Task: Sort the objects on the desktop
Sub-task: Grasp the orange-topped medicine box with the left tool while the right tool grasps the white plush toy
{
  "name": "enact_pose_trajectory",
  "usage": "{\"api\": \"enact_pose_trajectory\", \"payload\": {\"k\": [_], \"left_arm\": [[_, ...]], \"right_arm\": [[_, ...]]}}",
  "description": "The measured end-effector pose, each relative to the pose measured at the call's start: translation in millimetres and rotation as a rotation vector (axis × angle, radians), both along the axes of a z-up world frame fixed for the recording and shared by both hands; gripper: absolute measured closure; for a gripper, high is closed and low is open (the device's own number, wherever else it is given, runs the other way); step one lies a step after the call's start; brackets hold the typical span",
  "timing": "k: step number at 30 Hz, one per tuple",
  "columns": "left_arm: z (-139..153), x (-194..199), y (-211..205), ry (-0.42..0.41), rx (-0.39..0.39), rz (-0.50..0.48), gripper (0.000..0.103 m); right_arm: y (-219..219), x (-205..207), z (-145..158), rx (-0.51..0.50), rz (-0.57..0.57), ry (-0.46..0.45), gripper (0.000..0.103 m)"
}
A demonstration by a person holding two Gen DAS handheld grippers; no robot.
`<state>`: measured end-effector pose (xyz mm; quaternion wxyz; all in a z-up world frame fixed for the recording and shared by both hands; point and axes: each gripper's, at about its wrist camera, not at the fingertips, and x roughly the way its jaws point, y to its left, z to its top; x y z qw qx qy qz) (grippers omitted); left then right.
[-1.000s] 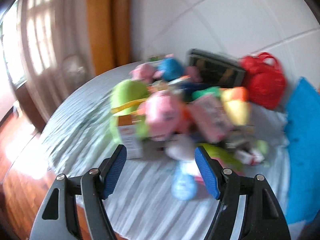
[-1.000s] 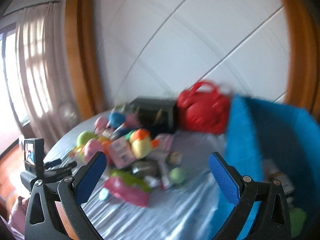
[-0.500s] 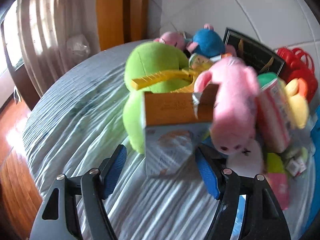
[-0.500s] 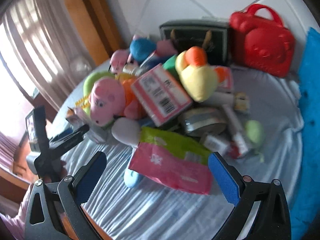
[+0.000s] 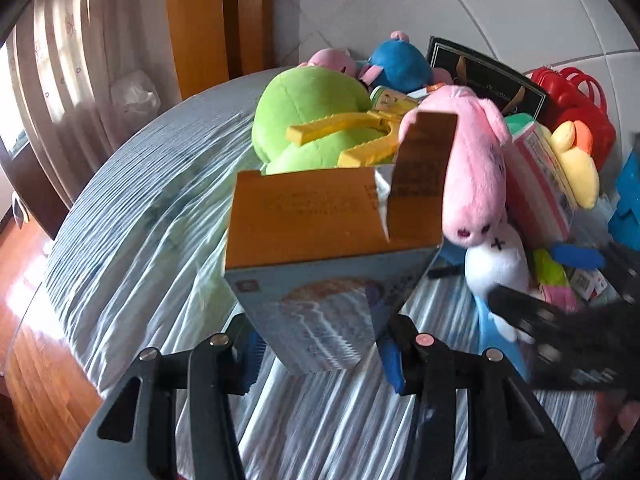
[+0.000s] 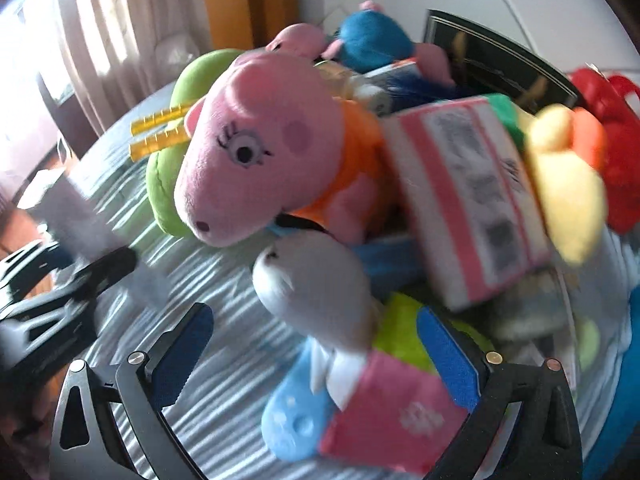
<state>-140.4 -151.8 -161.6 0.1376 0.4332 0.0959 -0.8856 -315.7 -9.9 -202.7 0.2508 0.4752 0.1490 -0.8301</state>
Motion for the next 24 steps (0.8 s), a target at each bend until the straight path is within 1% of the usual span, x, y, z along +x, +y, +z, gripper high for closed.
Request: {"api": "enact_pose_trajectory", "payload": {"k": [1, 3, 4, 5, 7, 9, 10, 12, 14, 17, 20, 22, 24], "left_arm": [[-1.9, 0.0, 0.4, -0.012, -0.008, 0.003, 0.056], [-7.5, 0.4, -0.3, -0.033, -0.018, 0.012, 0.056], [-9.5, -0.9, -1.2, -0.043, -0.017, 0.017, 0.056], [-9.6, -1.7, -1.8, -0.043, -0.013, 0.019, 0.056], [-7.3, -1.4, -1.3, -0.039, -0.012, 0.018, 0.056], [-1.5, 0.5, 1.8, -0.031, -0.016, 0.01, 0.056], [2.8, 0.7, 4.3, -0.025, -0.018, 0.004, 0.056], [15.1, 3.4, 10.4, -0.002, -0.023, -0.011, 0.056], [30.8, 8.5, 19.0, 0.029, -0.031, -0.032, 0.056], [56.3, 15.7, 31.3, 0.076, -0.049, -0.057, 0.056], [85.0, 18.4, 44.3, 0.128, -0.056, -0.087, 0.056], [107.9, 19.1, 59.7, 0.164, -0.079, -0.116, 0.056], [127.2, 18.9, 76.1, 0.194, -0.098, -0.147, 0.056]], "right_arm": [[-4.7, -1.9, -3.8, 0.016, 0.003, 0.005, 0.003], [-13.4, -5.5, -14.8, 0.067, 0.01, 0.016, 0.015], [-15.7, -8.1, -19.5, 0.089, 0.01, 0.018, 0.019], [-17.0, -10.8, -25.2, 0.112, 0.009, 0.021, 0.035], [-16.9, -14.1, -30.8, 0.132, 0.002, 0.023, 0.039], [-12.4, -15.8, -24.6, 0.102, -0.006, 0.018, 0.044], [-8.9, -15.3, -19.2, 0.074, -0.01, 0.014, 0.044], [3.1, -12.0, -1.1, -0.02, -0.008, -0.003, 0.044], [18.9, -6.3, 25.7, -0.138, -0.001, -0.009, 0.044], [43.6, 1.7, 65.3, -0.28, 0.001, 0.025, 0.044], [63.2, 10.7, 102.3, -0.348, -0.013, 0.093, 0.044], [80.5, 20.0, 127.8, -0.364, -0.028, 0.144, 0.044], [82.2, 25.6, 149.4, -0.366, -0.046, 0.183, 0.044]]}}
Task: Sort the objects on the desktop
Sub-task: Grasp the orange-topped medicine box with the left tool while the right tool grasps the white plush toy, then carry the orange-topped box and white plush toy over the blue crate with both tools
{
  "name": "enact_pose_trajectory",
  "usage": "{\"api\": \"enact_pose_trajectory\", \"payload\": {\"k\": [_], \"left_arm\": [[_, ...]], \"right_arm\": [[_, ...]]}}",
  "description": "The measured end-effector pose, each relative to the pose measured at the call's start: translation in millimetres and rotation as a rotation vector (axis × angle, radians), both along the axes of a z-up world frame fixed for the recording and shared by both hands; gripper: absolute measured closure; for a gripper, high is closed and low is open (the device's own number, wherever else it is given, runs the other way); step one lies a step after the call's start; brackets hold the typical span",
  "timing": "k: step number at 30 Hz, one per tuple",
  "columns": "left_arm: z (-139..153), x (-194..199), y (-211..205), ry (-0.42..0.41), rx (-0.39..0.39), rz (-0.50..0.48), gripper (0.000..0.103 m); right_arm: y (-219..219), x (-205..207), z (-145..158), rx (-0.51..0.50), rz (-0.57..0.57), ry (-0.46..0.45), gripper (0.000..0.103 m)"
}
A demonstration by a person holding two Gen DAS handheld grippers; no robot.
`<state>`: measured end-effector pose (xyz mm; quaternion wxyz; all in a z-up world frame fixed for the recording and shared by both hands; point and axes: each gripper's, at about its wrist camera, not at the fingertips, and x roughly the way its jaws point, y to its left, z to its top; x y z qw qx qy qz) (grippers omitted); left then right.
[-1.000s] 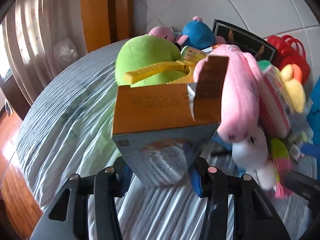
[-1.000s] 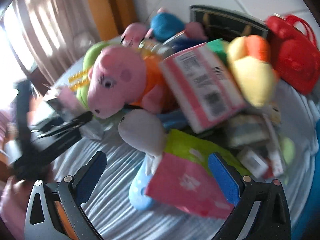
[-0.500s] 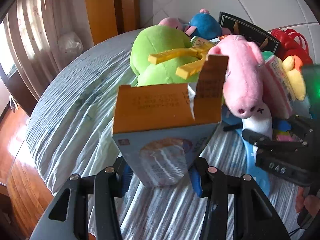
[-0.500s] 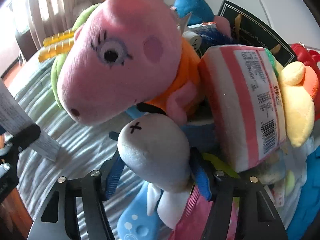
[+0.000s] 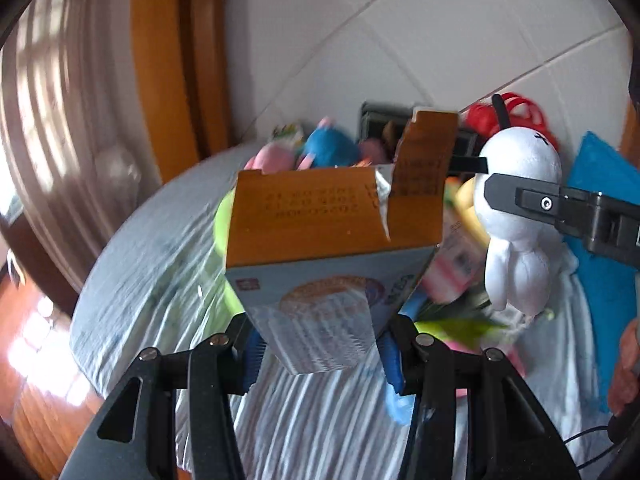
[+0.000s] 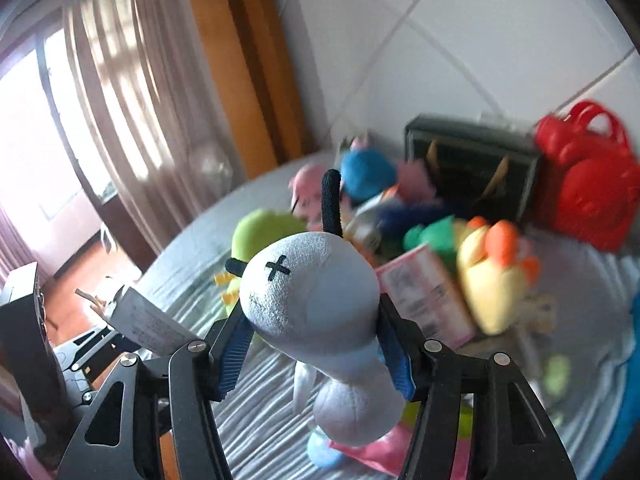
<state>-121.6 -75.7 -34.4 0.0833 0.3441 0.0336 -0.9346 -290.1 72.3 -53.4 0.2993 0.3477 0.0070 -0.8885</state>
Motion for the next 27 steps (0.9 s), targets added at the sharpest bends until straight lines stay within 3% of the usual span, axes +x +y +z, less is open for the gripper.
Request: {"api": "enact_pose_trajectory", "payload": {"k": [10, 20, 27], "left_arm": [[79.2, 7.9, 106.9, 0.157, -0.006, -0.234, 0.056], [131.1, 26.1, 227.2, 0.246, 0.001, -0.472, 0.056], [180.8, 28.4, 323.7, 0.291, 0.033, -0.577, 0.056]], "right_arm": [[88.3, 65.5, 92.4, 0.022, -0.18, 0.183, 0.044], [211.0, 146.3, 145.8, 0.013, -0.406, 0.306, 0.044], [305.0, 187.5, 195.4, 0.024, -0.54, 0.396, 0.043]]}}
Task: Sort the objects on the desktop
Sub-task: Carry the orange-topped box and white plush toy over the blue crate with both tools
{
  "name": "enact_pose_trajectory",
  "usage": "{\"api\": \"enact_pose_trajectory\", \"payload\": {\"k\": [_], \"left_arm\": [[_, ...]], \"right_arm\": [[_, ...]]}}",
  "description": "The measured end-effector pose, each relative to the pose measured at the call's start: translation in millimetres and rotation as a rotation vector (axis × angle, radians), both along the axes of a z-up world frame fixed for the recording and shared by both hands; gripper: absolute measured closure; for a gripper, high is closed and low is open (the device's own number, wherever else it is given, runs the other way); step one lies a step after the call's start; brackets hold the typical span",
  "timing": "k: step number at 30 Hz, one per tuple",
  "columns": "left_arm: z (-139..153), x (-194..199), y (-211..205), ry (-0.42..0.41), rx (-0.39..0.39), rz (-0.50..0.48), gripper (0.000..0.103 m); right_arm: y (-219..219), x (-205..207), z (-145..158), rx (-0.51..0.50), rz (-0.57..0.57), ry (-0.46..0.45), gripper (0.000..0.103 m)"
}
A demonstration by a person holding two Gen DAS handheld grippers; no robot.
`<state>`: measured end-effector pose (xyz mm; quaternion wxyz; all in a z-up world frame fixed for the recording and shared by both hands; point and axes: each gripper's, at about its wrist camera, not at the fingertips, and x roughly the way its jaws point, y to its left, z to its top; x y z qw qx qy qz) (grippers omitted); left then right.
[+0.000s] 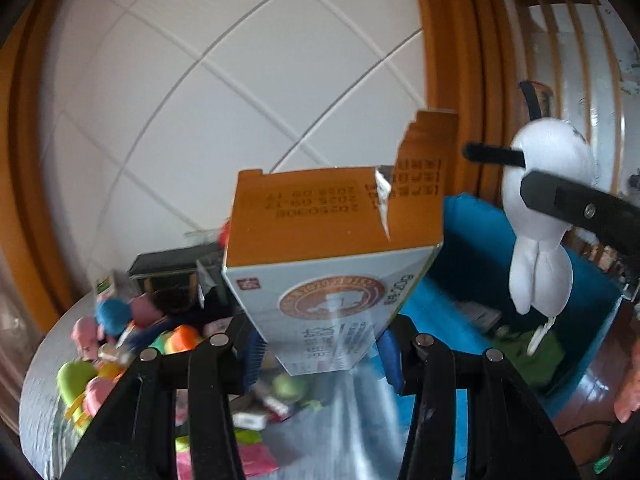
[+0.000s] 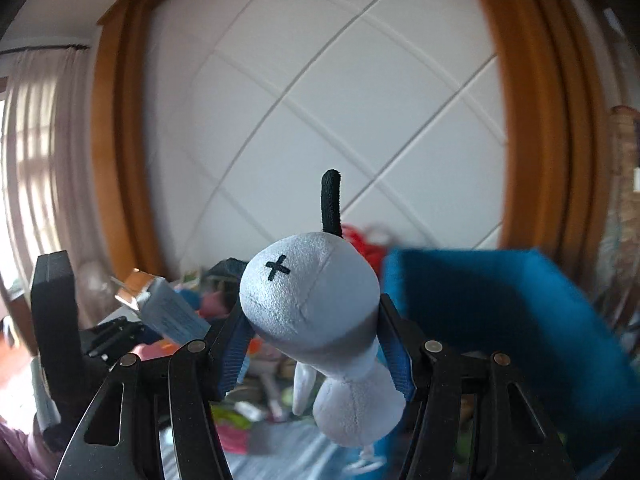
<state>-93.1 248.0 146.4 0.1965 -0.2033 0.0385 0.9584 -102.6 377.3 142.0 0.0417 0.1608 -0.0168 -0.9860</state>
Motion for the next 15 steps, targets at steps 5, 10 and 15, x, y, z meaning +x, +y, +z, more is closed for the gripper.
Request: {"api": "enact_pose_trajectory", "payload": {"k": [5, 10, 15], "left_arm": [[23.5, -22.2, 76.3, -0.119, 0.048, -0.116, 0.056], [33.5, -58.2, 165.0, -0.221, 0.015, -0.143, 0.056], [8.2, -118.2, 245.7, -0.5, 0.001, -0.189, 0.056]], "right_arm": [[71.7, 3.1, 21.3, 0.089, -0.168, -0.005, 0.042], [149.3, -22.6, 19.3, 0.129, -0.249, -0.097, 0.042], [229.9, -66.2, -2.4, 0.007, -0.267, -0.236, 0.042]]}}
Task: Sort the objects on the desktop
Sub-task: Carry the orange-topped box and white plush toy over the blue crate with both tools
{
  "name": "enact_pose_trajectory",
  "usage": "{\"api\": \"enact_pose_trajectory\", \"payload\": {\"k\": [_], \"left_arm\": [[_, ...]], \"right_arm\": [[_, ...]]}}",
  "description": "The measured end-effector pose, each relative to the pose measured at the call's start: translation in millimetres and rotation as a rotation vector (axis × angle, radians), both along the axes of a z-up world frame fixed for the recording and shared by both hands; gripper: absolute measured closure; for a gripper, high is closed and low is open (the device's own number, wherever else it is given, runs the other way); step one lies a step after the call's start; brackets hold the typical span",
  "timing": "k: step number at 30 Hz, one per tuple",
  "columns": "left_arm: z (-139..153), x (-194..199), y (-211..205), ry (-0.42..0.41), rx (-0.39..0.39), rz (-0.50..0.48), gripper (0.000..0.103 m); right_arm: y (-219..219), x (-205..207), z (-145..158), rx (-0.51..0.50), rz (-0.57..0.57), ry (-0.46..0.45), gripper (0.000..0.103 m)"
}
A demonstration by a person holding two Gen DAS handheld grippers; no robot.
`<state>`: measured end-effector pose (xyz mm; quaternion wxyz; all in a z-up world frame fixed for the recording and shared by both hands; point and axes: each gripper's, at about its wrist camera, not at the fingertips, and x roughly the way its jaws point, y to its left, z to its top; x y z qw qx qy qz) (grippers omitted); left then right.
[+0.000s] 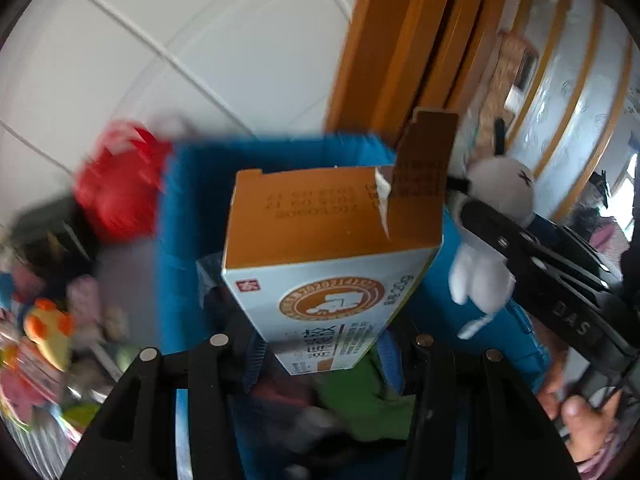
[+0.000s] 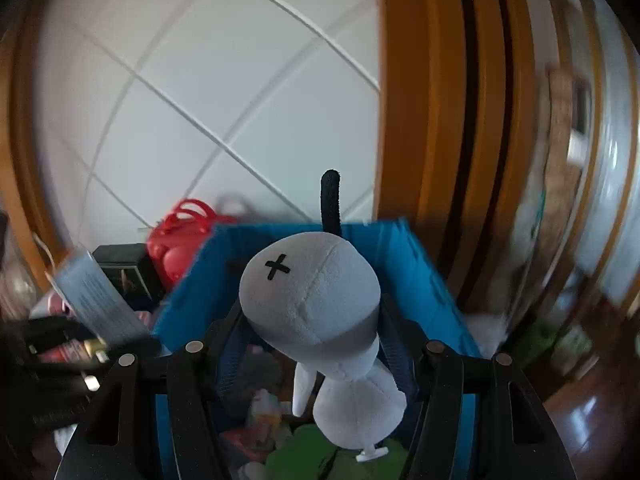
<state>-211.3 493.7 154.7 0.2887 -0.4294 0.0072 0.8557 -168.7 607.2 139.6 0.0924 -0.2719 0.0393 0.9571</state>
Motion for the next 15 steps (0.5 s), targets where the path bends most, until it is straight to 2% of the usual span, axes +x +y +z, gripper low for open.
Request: {"api": "enact_pose_trajectory", "payload": {"k": [2, 5, 7, 10, 15], "left_arm": [[-20.3, -16.3, 33.3, -0.039, -0.068, -0.008, 0.056], [-49.1, -26.8, 66.5, -0.007, -0.205, 0.009, 0.056], [-64.5, -28.8, 79.0, 0.012, -0.268, 0.014, 0.056], [-76.5, -32.2, 98.7, 0.041, -0.312, 0.011, 0.055], [-97.9, -33.5, 96.1, 0.015, -0.354, -0.019, 0.055]], "right_arm": [[26.3, -23.3, -19.8, -0.049, -0.012, -0.079, 0.042], [51.2, -60.9, -61.2, -0.102, -0.048, -0.222, 0.042], [59.8, -74.7, -86.3, -0.081, -0.073, -0.303, 0.042], [77.0, -83.4, -114.6, -0.056, -0.089, -0.386, 0.042], [94.5, -95.7, -148.1, -0.043, -0.109, -0.453, 0.042]]}}
